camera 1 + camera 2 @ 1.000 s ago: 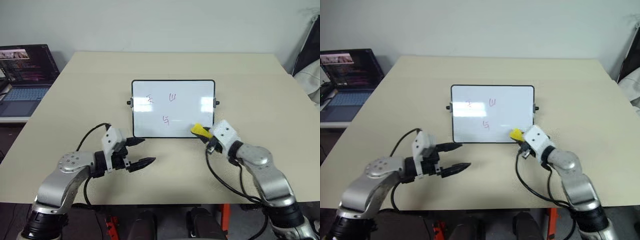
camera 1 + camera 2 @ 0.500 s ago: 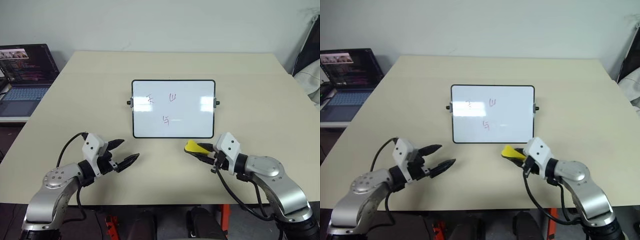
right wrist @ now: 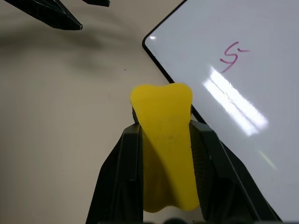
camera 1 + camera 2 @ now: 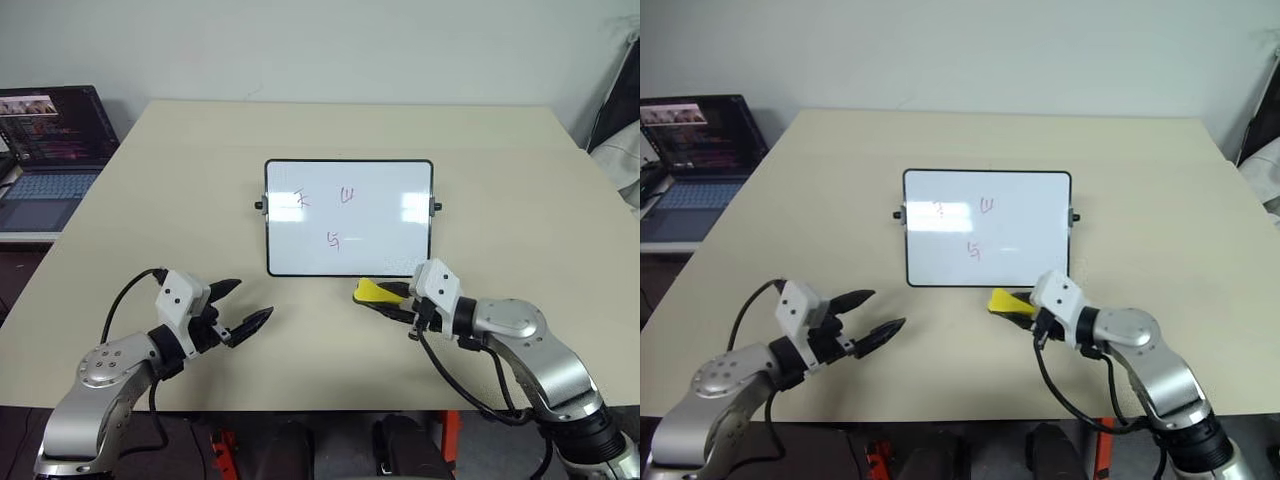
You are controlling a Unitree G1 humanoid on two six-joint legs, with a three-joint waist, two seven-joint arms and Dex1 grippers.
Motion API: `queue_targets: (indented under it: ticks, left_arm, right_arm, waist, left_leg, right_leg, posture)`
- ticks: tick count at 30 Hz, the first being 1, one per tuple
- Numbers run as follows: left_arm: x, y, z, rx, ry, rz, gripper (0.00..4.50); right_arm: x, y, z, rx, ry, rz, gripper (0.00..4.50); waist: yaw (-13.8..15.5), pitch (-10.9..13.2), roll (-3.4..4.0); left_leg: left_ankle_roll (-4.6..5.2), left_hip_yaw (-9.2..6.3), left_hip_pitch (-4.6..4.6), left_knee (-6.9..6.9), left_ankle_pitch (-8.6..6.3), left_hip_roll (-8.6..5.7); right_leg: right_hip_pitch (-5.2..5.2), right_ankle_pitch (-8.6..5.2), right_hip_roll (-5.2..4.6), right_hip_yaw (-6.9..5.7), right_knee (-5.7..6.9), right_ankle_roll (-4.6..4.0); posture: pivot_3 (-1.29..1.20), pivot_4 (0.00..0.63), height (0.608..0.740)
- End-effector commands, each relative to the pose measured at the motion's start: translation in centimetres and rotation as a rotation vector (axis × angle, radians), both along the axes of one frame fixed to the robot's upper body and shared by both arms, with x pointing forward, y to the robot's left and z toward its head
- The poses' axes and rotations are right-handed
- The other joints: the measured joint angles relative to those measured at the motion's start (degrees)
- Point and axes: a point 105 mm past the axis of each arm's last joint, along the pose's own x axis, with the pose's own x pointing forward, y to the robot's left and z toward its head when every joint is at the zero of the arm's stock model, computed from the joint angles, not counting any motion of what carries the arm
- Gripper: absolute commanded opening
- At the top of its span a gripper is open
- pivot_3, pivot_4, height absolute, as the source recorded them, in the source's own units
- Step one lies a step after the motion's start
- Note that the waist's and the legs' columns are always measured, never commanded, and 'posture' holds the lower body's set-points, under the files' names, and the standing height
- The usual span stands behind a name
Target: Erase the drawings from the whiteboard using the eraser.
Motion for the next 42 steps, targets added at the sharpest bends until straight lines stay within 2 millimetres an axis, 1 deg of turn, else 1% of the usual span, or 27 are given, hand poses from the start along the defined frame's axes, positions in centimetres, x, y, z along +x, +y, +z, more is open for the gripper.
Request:
queue_targets:
  ticks: [1,6,9,11,13,15,17,19,21,23,25,26,28,31,33,35,37,39,41,42]
  left_arm:
    - [0.3,-0.3,1.3,0.033,-0.059,-0.034,4.50]
    - [0.9,-0.9,1.3,0.052,-0.049,-0.083,4.50]
    - [1.1,-1.1,1.3,0.060,-0.041,-0.109,4.50]
    - [1.4,-1.6,1.4,0.062,-0.041,-0.137,4.50]
    - [1.6,-1.9,1.5,0.062,-0.040,-0.153,4.50]
    - [1.7,-2.4,1.6,0.065,-0.041,-0.172,4.50]
    - [1.8,-2.7,1.7,0.065,-0.043,-0.183,4.50]
    - [1.9,-2.9,1.7,0.064,-0.043,-0.189,4.50]
    - [1.9,-3.1,1.8,0.062,-0.043,-0.193,4.50]
    - [1.9,-3.2,1.9,0.061,-0.044,-0.195,4.50]
    - [1.9,-3.2,1.9,0.061,-0.042,-0.196,4.50]
    - [1.9,-3.2,1.8,0.061,-0.042,-0.197,4.50]
    - [1.9,-3.2,1.8,0.061,-0.042,-0.197,4.50]
    - [1.9,-3.2,1.8,0.059,-0.042,-0.199,4.50]
    - [1.8,-3.2,1.8,0.057,-0.042,-0.201,4.50]
    - [1.7,-3.2,1.8,0.057,-0.042,-0.202,4.50]
    - [1.7,-3.2,1.7,0.056,-0.041,-0.203,4.50]
    - [1.7,-3.2,1.7,0.056,-0.041,-0.203,4.50]
    - [1.7,-3.3,1.7,0.056,-0.040,-0.203,4.50]
    - [1.7,-3.3,1.7,0.055,-0.040,-0.203,4.50]
  right_arm:
    - [1.5,1.8,1.7,0.006,-0.123,0.009,1.04]
    - [4.7,4.0,3.2,-0.036,-0.309,-0.066,1.04]
    - [6.0,5.0,4.1,-0.012,-0.350,-0.106,1.04]
    - [7.8,5.2,3.9,-0.068,-0.396,-0.146,1.04]
    - [8.9,5.1,3.6,-0.121,-0.435,-0.166,1.04]
    - [9.7,4.8,2.5,-0.187,-0.443,-0.172,1.04]
    - [9.9,4.2,0.8,-0.256,-0.408,-0.149,1.04]
    - [8.9,3.5,-1.8,-0.363,-0.363,-0.053,1.04]
    - [8.3,2.8,-3.1,-0.444,-0.369,0.009,1.04]
    - [8.4,2.5,-3.0,-0.471,-0.404,0.019,1.04]
    - [9.5,2.4,-1.5,-0.448,-0.459,-0.047,1.03]
    - [10.3,2.3,-0.5,-0.422,-0.491,-0.101,1.02]
    - [11.4,2.1,1.1,-0.379,-0.534,-0.183,1.02]
    - [12.2,1.8,2.1,-0.348,-0.551,-0.248,1.02]
    - [12.1,1.6,1.1,-0.375,-0.506,-0.227,1.02]
    - [11.3,1.4,-0.7,-0.416,-0.432,-0.175,1.02]
    - [10.1,1.5,-2.3,-0.447,-0.358,-0.102,1.02]
    - [8.8,1.9,-3.4,-0.475,-0.317,-0.014,1.02]
    - [8.1,2.1,-3.6,-0.498,-0.328,0.030,1.01]
    - [8.2,2.3,-3.1,-0.487,-0.355,0.018,1.01]
  waist:
    - [-0.2,0.0,0.00]
    - [-0.1,0.0,0.00]
    - [-0.1,0.0,0.00]
    - [-0.1,0.0,0.01]
    - [0.0,0.0,0.01]
    - [0.0,0.0,0.01]
    - [-0.1,0.0,0.01]
    - [-0.1,0.0,0.01]
    - [-0.1,0.0,0.01]
    - [-0.1,0.0,0.00]
    - [-0.1,0.0,0.00]
    - [-0.1,0.0,0.00]
    - [-0.2,0.0,-0.01]
    - [-0.1,0.0,-0.01]
    - [0.0,0.0,-0.01]
    - [0.0,0.0,-0.01]
    - [0.0,0.0,-0.03]
    - [-0.1,0.0,-0.04]
    - [-0.1,0.0,-0.04]
    - [-0.2,0.0,-0.04]
  left_leg:
    - [0.00,0.01,0.00,0.00,0.00,0.00]
    - [-0.01,0.05,0.04,0.00,0.01,0.00]
    - [-0.01,0.10,0.00,0.00,0.01,-0.03]
    - [-0.03,0.10,0.00,0.00,0.00,-0.03]
    - [-0.05,0.10,-0.02,0.00,-0.01,-0.04]
    - [-0.05,0.10,-0.03,0.00,-0.02,-0.06]
    - [-0.05,0.12,-0.04,-0.02,-0.03,-0.06]
    - [-0.05,0.17,0.00,-0.03,-0.04,-0.04]
    - [-0.04,0.16,0.09,-0.03,-0.05,-0.04]
    - [-0.03,0.17,0.15,0.00,-0.04,-0.04]
    - [-0.02,0.18,0.20,0.02,-0.04,-0.02]
    - [-0.02,0.17,0.21,0.02,-0.03,-0.02]
    - [-0.02,0.20,0.26,0.17,-0.03,-0.03]
    - [0.02,0.29,0.46,0.21,0.07,-0.06]
    - [0.04,0.25,0.50,0.21,0.17,-0.07]
    - [0.06,0.26,0.65,0.20,0.19,-0.06]
    - [0.06,0.29,0.70,0.17,0.18,-0.06]
    - [0.05,0.31,0.73,0.15,0.17,-0.07]
    - [0.05,0.32,0.74,0.12,0.16,-0.06]
    - [0.05,0.32,0.75,0.11,0.16,-0.04]
  right_leg:
    - [0.00,0.00,0.00,-0.01,0.00,0.00]
    - [-0.02,0.01,0.05,-0.08,0.04,-0.01]
    - [-0.06,0.04,0.04,-0.07,0.04,0.02]
    - [-0.07,0.05,0.01,-0.07,0.04,0.02]
    - [-0.08,0.05,0.01,-0.08,0.03,0.02]
    - [-0.09,0.05,0.00,-0.09,0.01,0.01]
    - [-0.10,0.05,0.00,-0.07,0.00,0.01]
    - [-0.09,0.05,0.00,-0.04,0.02,0.01]
    - [0.00,0.05,0.00,-0.05,0.02,0.01]
    - [0.04,0.05,0.00,-0.05,0.06,0.02]
    - [0.06,0.05,0.02,-0.03,0.11,0.02]
    - [0.06,0.05,0.03,-0.04,0.15,0.02]
    - [0.04,0.05,0.04,0.01,0.42,0.01]
    - [0.06,0.04,0.04,0.11,0.76,0.00]
    - [0.08,0.08,0.09,0.08,0.80,-0.06]
    - [0.21,0.08,0.10,0.08,0.81,-0.07]
    - [0.25,0.08,0.10,0.10,0.81,-0.07]
    - [0.28,0.08,0.09,0.11,0.80,-0.07]
    - [0.28,0.08,0.08,0.12,0.79,-0.07]
    - [0.28,0.08,0.07,0.13,0.79,-0.07]
  posture:
    - [0.00,0.150,0.740]
    - [0.00,0.150,0.740]
    - [0.00,0.150,0.740]
    - [0.00,0.150,0.740]
    - [0.00,0.150,0.740]
    - [0.00,0.150,0.740]
    - [0.00,0.150,0.740]
    - [0.00,0.150,0.740]
    - [0.00,0.150,0.740]
    - [0.00,0.150,0.740]
    - [0.00,0.150,0.740]
    - [0.00,0.150,0.740]
    - [0.00,0.150,0.740]
    - [0.00,0.150,0.740]
    - [0.00,0.150,0.740]
    - [0.00,0.150,0.740]
    - [0.00,0.150,0.740]
    - [0.00,0.150,0.740]
    - [0.00,0.150,0.740]
    - [0.00,0.150,0.740]
